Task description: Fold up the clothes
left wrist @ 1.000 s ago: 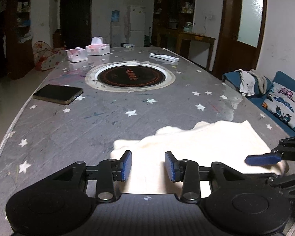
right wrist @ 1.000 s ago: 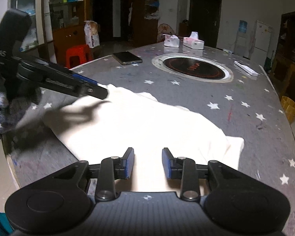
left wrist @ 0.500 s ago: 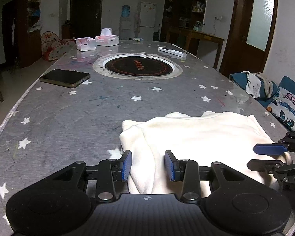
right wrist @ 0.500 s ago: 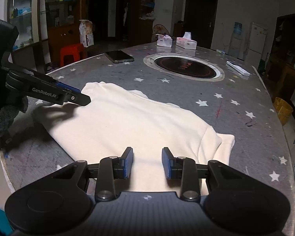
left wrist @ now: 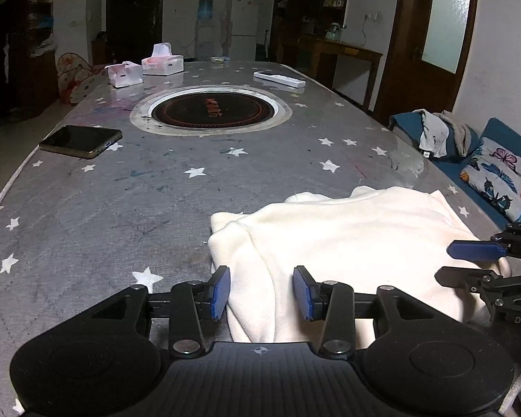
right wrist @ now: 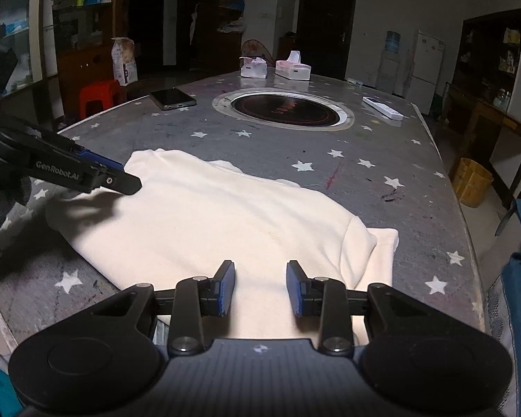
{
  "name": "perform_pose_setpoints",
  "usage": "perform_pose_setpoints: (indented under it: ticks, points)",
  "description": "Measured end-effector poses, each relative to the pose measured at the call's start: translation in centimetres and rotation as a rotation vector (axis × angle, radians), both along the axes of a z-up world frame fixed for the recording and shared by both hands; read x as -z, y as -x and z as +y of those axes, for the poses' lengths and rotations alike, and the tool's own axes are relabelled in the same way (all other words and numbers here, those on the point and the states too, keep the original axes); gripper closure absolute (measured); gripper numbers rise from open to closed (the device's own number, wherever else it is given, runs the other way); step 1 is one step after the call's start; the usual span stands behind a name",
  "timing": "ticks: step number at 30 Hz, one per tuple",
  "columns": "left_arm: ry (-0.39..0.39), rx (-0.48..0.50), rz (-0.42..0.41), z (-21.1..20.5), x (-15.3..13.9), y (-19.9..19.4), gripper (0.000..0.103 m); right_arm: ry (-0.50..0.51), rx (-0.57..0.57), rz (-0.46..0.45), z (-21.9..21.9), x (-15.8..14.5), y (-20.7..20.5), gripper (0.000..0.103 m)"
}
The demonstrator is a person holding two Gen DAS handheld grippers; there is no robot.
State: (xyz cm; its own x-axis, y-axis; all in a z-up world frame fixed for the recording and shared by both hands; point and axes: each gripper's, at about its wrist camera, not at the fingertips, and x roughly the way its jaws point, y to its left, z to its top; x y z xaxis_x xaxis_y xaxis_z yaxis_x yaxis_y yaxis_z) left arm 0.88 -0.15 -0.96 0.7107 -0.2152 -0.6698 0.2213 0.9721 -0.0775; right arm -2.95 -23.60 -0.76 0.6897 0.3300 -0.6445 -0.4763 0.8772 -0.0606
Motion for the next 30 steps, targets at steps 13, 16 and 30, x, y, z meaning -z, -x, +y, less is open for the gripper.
perform_pose_setpoints:
  ticks: [13, 16, 30]
  points:
    - [-0.026, -0.022, 0.005, -0.1, -0.2, 0.0, 0.049, -0.054, -0.030, -0.003, 2.7, -0.5, -0.8, 0.059]
    - [-0.028, -0.022, 0.005, -0.1, -0.2, 0.0, 0.048, -0.045, -0.037, 0.008, 3.3, 0.1, -0.9, 0.057]
    - [-0.064, -0.036, -0.004, -0.6, -0.5, 0.2, 0.035, -0.048, -0.011, -0.005, 3.2, 0.7, -0.7, 0.038]
